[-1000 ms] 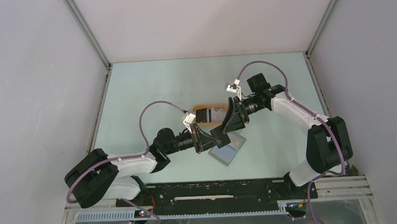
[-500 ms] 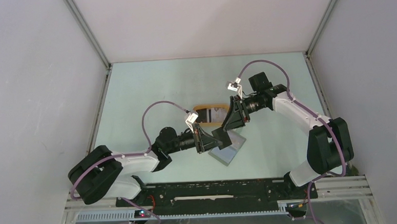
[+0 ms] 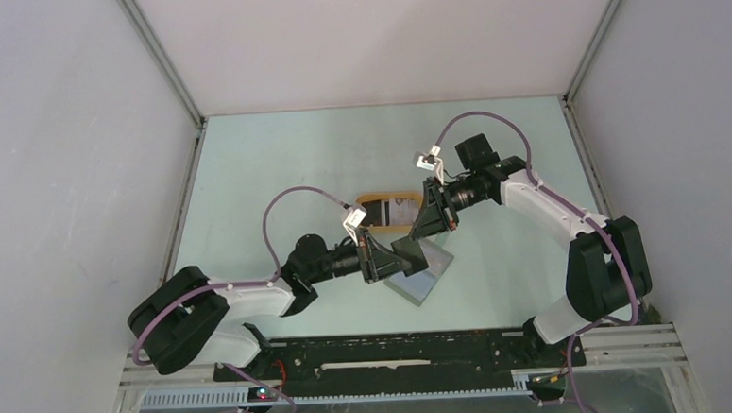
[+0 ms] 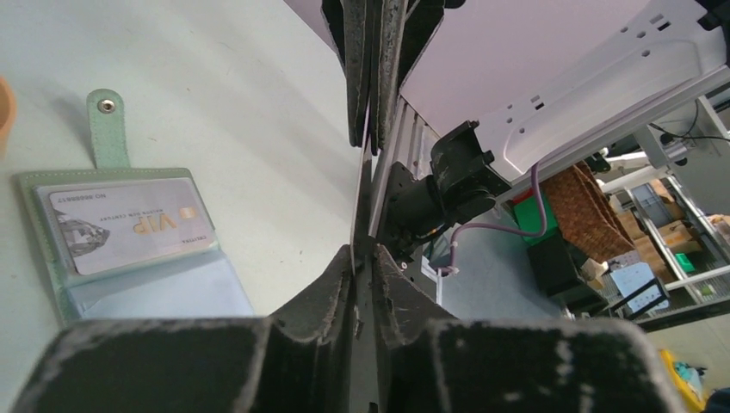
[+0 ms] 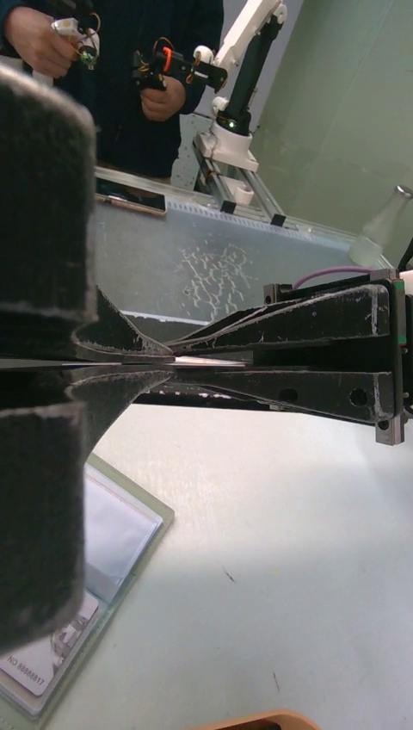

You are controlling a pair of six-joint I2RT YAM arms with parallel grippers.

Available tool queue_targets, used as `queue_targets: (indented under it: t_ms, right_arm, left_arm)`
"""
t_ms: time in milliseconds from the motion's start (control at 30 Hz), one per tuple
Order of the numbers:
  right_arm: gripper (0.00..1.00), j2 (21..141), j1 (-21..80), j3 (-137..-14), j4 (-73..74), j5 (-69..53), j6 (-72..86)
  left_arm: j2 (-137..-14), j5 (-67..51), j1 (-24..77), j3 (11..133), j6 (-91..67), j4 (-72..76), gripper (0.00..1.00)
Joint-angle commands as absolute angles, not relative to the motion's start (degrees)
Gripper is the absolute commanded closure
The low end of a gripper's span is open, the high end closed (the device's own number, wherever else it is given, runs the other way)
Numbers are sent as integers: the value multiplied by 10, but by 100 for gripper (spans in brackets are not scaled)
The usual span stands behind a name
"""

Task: Put the credit cards into the card holder
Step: Pick up the credit card from the storage box, then insert the credit card into the card holder.

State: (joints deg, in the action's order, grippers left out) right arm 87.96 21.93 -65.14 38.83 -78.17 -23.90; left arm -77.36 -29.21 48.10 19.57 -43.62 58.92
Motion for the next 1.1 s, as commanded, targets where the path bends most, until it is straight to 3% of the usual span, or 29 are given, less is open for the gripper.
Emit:
queue_targets:
  t_ms: [0, 133, 233, 567, 767, 1067]
  right_arm:
    - [100, 873, 218, -653, 387, -757, -240]
    - [100, 874, 203, -653, 382, -719, -224]
    - [100, 873, 194, -652, 392, -694, -235]
    - [100, 895, 160, -610, 332, -593, -191]
    - [100, 932, 141, -611, 343, -577, -212]
    - [100, 1007, 131, -640, 374, -573, -231]
  left_arm:
    - [-765, -271, 483, 222, -430, 590, 77]
    - [-728, -238, 483, 206, -406, 537, 57]
    - [-695, -216, 483, 190, -382, 485, 51]
    - [-624, -141, 507, 173, -266, 281, 52]
    - [-658, -52, 562, 199, -203, 214, 57]
    - [-747, 56, 618, 250, -150, 202, 56]
